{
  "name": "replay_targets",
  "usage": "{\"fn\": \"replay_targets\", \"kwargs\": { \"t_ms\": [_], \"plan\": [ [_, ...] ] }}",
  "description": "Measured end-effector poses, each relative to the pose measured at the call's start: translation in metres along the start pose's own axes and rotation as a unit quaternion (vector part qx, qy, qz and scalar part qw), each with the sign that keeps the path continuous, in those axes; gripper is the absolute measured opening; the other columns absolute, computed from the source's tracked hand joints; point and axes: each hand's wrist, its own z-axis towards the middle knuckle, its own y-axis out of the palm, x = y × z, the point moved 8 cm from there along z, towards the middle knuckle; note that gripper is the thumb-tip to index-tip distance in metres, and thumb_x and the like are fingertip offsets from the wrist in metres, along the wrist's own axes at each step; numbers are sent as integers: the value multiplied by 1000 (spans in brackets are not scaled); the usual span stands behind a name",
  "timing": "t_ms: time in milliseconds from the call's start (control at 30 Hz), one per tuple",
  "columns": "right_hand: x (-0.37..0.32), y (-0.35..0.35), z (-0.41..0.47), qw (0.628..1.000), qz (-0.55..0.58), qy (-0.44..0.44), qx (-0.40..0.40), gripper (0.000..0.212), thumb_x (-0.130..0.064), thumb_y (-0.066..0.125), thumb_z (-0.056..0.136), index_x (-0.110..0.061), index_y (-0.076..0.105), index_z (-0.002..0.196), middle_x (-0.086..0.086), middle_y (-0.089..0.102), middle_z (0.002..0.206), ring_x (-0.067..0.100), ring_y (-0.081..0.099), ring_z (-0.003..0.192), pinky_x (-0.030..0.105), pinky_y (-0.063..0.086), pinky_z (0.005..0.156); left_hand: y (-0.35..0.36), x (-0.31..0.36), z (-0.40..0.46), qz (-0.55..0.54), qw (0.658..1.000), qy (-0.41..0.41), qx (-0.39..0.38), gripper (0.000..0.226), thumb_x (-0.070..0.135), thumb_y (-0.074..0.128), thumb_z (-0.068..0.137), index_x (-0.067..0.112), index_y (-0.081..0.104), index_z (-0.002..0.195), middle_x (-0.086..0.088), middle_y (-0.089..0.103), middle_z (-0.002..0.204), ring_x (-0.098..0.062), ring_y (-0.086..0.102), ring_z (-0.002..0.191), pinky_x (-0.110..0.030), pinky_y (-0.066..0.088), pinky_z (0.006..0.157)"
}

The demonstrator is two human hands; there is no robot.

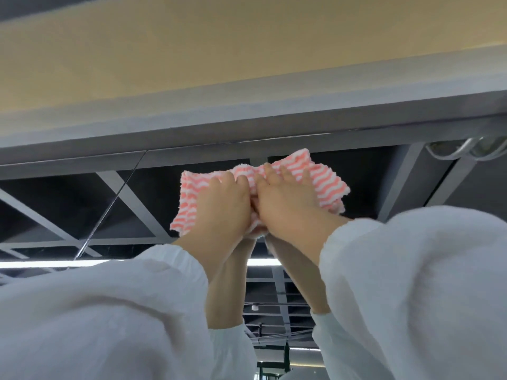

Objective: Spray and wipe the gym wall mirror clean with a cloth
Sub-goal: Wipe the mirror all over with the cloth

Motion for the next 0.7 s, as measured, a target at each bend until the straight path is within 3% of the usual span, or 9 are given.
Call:
{"fn": "replay_targets", "kwargs": {
  "t_ms": [67,133,200,233,300,433,600,700],
  "plan": [
    [-3,3,-14,999,-17,18,-24,64,-42,37,99,-30,3,152,3,-3,159,35,4,144,63,9,111,-1,8,-3,9,1000,13,-18,39,32,44,97,9,39,128,-8,47,121,-22,52,107,-29,37,72],
    [7,9,-27,996,0,49,-74,66,-47,35,99,-39,-6,149,3,-13,159,41,-7,143,68,9,109,7,14,-5,-12,998,16,-55,41,28,41,98,8,37,133,-12,44,127,-27,49,113,-33,41,79],
    [17,10,-28,993,23,58,-105,61,-48,28,101,-45,-11,147,-1,-22,157,41,-17,142,68,8,109,28,9,-2,-54,993,-7,-107,54,36,39,98,12,24,144,-18,26,146,-40,32,130,-49,38,99],
    [21,10,-25,992,29,52,-112,59,-46,27,101,-46,-12,146,-2,-23,157,40,-19,142,67,7,110,38,7,0,-60,990,-16,-129,63,43,38,97,18,13,149,-18,10,154,-45,19,137,-59,30,104],
    [24,11,-12,992,35,33,-119,60,-43,30,102,-46,-11,146,-4,-23,157,38,-19,142,64,5,112,48,1,6,-97,982,-55,-153,68,50,29,98,23,-3,151,-13,-8,157,-46,2,141,-65,18,108],
    [28,13,15,993,26,22,-111,61,-39,33,102,-41,-7,149,-5,-16,158,36,-10,145,61,5,111,50,-8,21,-171,971,-110,-122,64,53,13,98,22,-7,151,-9,-8,158,-42,-1,143,-61,11,112],
    [26,7,39,996,34,-22,-74,57,-35,24,104,-26,-5,152,-3,-11,160,29,-11,146,58,4,115,56,-13,40,-174,978,-54,-102,62,55,17,97,29,1,151,-10,-8,158,-39,-5,143,-63,6,111],
    [26,3,48,997,29,-31,-63,57,-32,23,103,-16,-1,153,2,-6,160,27,-8,146,55,3,116,66,-30,51,-205,965,-107,-121,78,72,3,79,39,5,149,1,-2,159,-33,-5,145,-68,-3,108]
  ]
}}
